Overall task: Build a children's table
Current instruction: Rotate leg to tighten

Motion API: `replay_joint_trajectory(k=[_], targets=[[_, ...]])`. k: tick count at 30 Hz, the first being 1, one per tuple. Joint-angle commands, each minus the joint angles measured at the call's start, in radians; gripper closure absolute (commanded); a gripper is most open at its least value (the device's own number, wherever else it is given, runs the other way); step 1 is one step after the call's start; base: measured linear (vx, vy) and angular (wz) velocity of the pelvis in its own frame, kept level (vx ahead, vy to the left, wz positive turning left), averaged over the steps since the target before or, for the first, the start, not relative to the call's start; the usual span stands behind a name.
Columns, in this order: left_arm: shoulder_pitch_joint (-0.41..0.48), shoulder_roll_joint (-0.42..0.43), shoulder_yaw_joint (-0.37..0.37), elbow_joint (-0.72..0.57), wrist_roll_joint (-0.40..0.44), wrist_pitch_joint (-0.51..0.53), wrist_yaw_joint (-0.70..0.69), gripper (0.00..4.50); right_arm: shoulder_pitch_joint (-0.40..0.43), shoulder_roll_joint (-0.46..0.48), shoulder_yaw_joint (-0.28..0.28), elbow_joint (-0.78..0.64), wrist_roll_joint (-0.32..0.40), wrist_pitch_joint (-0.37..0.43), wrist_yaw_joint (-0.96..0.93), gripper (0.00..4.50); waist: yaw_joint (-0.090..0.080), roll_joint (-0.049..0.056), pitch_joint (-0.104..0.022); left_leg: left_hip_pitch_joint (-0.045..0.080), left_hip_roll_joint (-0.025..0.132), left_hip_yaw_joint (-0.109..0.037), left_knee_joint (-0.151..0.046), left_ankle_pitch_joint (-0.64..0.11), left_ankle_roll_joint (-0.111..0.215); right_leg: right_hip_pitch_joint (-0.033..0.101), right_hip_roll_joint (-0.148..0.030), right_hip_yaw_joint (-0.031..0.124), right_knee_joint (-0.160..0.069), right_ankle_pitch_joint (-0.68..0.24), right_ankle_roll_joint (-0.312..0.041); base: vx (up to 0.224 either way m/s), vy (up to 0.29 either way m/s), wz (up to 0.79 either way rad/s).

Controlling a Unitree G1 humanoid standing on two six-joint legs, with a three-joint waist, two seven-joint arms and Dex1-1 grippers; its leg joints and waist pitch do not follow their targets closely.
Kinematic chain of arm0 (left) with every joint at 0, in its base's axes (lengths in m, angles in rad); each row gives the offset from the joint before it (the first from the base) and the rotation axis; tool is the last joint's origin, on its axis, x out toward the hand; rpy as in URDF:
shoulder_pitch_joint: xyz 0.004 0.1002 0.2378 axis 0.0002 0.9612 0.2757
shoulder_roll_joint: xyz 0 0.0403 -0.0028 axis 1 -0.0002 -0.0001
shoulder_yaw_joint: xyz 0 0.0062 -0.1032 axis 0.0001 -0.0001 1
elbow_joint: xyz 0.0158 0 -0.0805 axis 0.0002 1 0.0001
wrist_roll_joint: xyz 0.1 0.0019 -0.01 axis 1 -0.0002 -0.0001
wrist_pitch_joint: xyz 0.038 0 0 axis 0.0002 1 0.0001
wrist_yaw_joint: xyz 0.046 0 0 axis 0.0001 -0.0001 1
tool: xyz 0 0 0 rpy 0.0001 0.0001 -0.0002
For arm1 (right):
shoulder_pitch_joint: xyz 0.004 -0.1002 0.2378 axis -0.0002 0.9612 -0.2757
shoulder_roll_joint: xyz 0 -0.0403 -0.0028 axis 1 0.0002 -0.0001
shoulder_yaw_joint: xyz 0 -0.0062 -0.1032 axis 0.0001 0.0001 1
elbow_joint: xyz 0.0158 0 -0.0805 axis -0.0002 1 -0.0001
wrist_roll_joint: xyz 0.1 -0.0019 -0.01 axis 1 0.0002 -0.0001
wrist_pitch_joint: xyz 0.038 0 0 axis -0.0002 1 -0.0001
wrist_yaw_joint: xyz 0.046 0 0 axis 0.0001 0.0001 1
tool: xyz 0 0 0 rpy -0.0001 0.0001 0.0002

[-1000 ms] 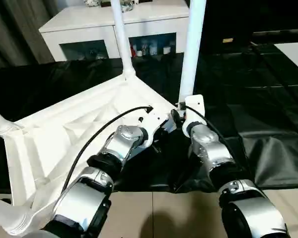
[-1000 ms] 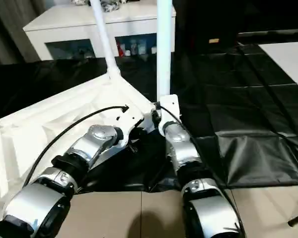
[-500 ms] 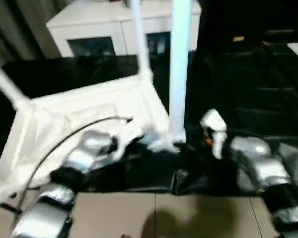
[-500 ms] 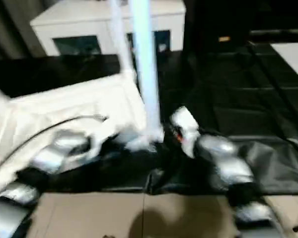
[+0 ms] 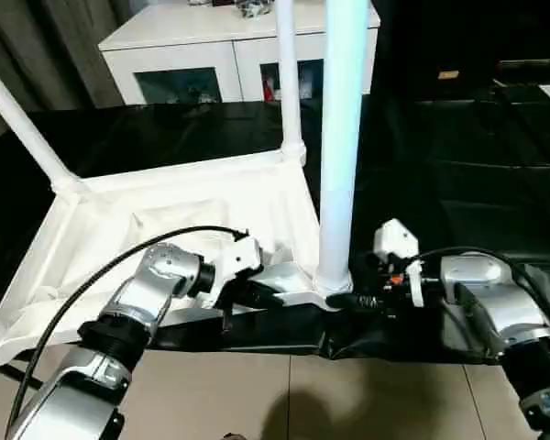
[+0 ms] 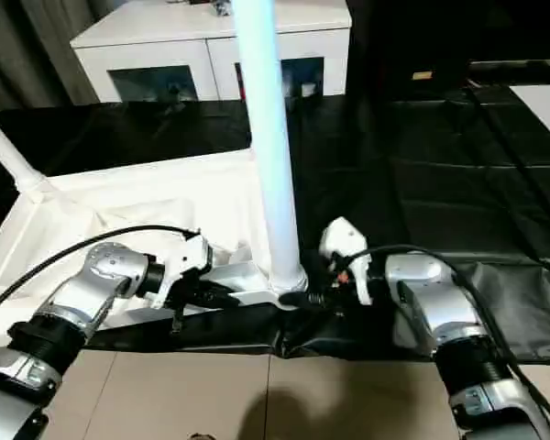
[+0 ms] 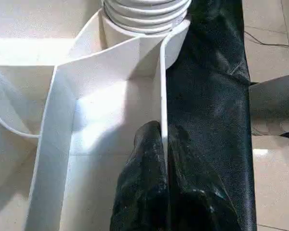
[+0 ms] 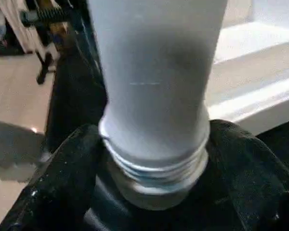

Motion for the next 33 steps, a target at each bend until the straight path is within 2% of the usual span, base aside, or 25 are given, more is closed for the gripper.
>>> replay_joint_trajectory(k=[1,8,10,13,14,15,20,24,27,28,29,31,32,33], targets=[[-0.022,0.002,0.002,-0.038,-0.015,-0.020,-0.017,4.50,-0.019,0.014,0.003,0.007,-0.007,-0.020,0.004,0.71,-0.003,-0.017,-0.067,0.028,0.046,-0.023,-0.074,-0.258,0.091,0.042,-0.024,0.020,-0.059,-0.128,-0.259,0.000,0.000,0.00],[-0.021,0.006,0.001,-0.035,-0.013,-0.022,-0.015,4.50,-0.026,0.033,-0.008,0.016,0.014,-0.031,0.004,0.71,-0.004,-0.018,-0.067,0.028,0.047,-0.024,-0.075,-0.258,0.096,0.043,-0.023,0.019,-0.058,-0.132,-0.259,0.000,0.000,0.00],[-0.020,0.006,0.001,-0.035,-0.013,-0.021,-0.016,4.50,-0.025,0.035,-0.009,0.019,0.015,-0.033,0.009,1.00,-0.004,-0.016,-0.068,0.027,0.047,-0.024,-0.075,-0.259,0.093,0.043,-0.023,0.019,-0.058,-0.132,-0.259,0.000,0.000,0.00],[-0.018,0.005,-0.001,-0.036,-0.012,-0.019,-0.016,4.50,-0.015,0.035,-0.014,0.010,0.025,-0.029,0.019,1.13,-0.003,-0.016,-0.068,0.028,0.047,-0.024,-0.075,-0.257,0.097,0.043,-0.023,0.019,-0.057,-0.125,-0.261,0.000,0.000,0.00],[-0.018,0.005,-0.002,-0.034,-0.011,-0.020,-0.016,4.50,-0.013,0.035,-0.015,0.010,0.027,-0.027,0.020,1.42,-0.004,-0.014,-0.068,0.028,0.047,-0.024,-0.074,-0.254,0.096,0.043,-0.022,0.019,-0.057,-0.115,-0.261,0.000,0.000,0.00],[-0.018,0.005,-0.002,-0.032,-0.011,-0.020,-0.017,4.50,-0.012,0.035,-0.016,0.010,0.028,-0.026,0.020,1.51,-0.004,-0.012,-0.069,0.028,0.047,-0.024,-0.074,-0.252,0.096,0.043,-0.022,0.019,-0.056,-0.110,-0.263,0.000,0.000,0.00],[-0.020,0.006,-0.006,-0.026,-0.010,-0.017,-0.023,4.50,-0.003,0.042,-0.024,0.006,0.046,-0.013,0.024,1.77,-0.003,-0.010,-0.070,0.029,0.046,-0.024,-0.073,-0.250,0.097,0.044,-0.022,0.018,-0.055,-0.094,-0.268,0.000,0.000,0.00],[-0.021,0.004,-0.004,-0.019,-0.009,-0.014,-0.017,4.50,0.003,0.060,-0.039,0.004,0.056,-0.005,-0.001,1.78,-0.004,-0.011,-0.070,0.028,0.046,-0.024,-0.074,-0.252,0.095,0.045,-0.022,0.018,-0.054,-0.094,-0.268,0.000,0.000,0.00],[-0.026,-0.004,-0.003,0.002,0.009,-0.017,0.023,4.50,-0.012,0.094,-0.066,0.042,0.040,-0.027,-0.095,1.79,-0.009,-0.012,-0.068,0.027,0.045,-0.025,-0.075,-0.260,0.085,0.044,-0.022,0.018,-0.057,-0.110,-0.265,0.000,0.000,0.00],[-0.043,-0.020,-0.005,0.057,0.047,-0.029,0.109,4.50,-0.041,0.148,-0.109,0.112,0.019,-0.039,-0.258,1.79,-0.012,-0.011,-0.067,0.028,0.044,-0.024,-0.076,-0.274,0.078,0.040,-0.023,0.018,-0.058,-0.135,-0.260,0.000,0.000,0.00],[-0.049,-0.026,-0.006,0.075,0.060,-0.032,0.137,4.50,-0.049,0.163,-0.122,0.132,0.012,-0.042,-0.307,1.80,-0.019,-0.013,-0.064,0.027,0.041,-0.026,-0.079,-0.298,0.057,0.040,-0.024,0.018,-0.062,-0.170,-0.252,0.000,0.000,0.00],[-0.071,-0.049,0.000,0.124,0.081,-0.025,0.220,4.50,-0.059,0.197,-0.148,0.163,0.014,-0.022,-0.399,1.80,-0.029,-0.015,-0.063,0.027,0.040,-0.027,-0.082,-0.310,0.042,0.041,-0.022,0.017,-0.064,-0.193,-0.241,0.000,0.000,0.00],[-0.089,-0.077,0.015,0.160,0.083,-0.010,0.286,4.50,-0.065,0.229,-0.169,0.182,0.014,-0.007,-0.482,1.80,-0.034,-0.014,-0.064,0.029,0.040,-0.028,-0.081,-0.319,0.037,0.040,-0.023,0.018,-0.065,-0.193,-0.241,0.000,0.000,0.00],[-0.102,-0.096,0.026,0.179,0.081,0.004,0.327,4.50,-0.065,0.249,-0.180,0.187,0.013,0.005,-0.526,1.80,-0.037,-0.016,-0.065,0.027,0.039,-0.027,-0.080,-0.304,0.040,0.041,-0.023,0.019,-0.064,-0.175,-0.242,0.000,0.000,0.00]])
